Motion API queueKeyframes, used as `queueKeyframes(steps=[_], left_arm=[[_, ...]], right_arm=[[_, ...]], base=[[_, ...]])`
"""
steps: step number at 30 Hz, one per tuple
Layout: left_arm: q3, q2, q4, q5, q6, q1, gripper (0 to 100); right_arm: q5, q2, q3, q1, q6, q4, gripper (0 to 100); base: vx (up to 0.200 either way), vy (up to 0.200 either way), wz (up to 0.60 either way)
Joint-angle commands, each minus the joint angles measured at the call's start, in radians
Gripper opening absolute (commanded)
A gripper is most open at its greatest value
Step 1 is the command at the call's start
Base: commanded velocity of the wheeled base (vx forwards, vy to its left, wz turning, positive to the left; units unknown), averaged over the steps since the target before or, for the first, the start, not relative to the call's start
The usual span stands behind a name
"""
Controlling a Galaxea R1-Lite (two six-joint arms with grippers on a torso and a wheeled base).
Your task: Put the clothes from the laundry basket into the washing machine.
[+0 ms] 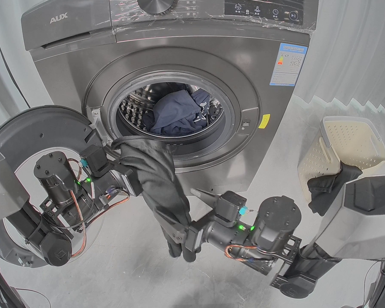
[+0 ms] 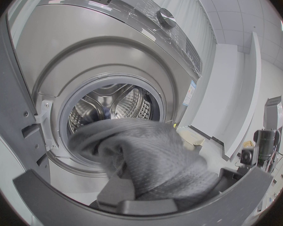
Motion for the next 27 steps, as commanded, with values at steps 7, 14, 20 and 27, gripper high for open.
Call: queueKeyframes(steps=[7, 14, 20, 27], left_arm=[[0.051, -0.09, 0.001, 0.054, -0.032, 0.0, 0], [0.09, -0.102, 0.001, 0.047, -0.012, -0.001, 0], [0.091, -0.096, 0.001, 0.047, 0.001, 0.003, 0], [0.093, -0.097, 0.001, 0.045, 0.001, 0.008, 0]], right_arm=[[0.073, -0.267, 0.337, -0.119, -0.055, 0.001, 100], [0.076, -0.282, 0.32, -0.209, -0.057, 0.001, 100], [0.076, -0.27, 0.314, -0.215, -0.055, 0.001, 100], [0.076, -0.27, 0.314, -0.215, -0.055, 0.001, 100]], base=[[0.0, 0.0, 0.0], [0.0, 0.0, 0.0], [0.0, 0.0, 0.0], [0.086, 0.0, 0.0]])
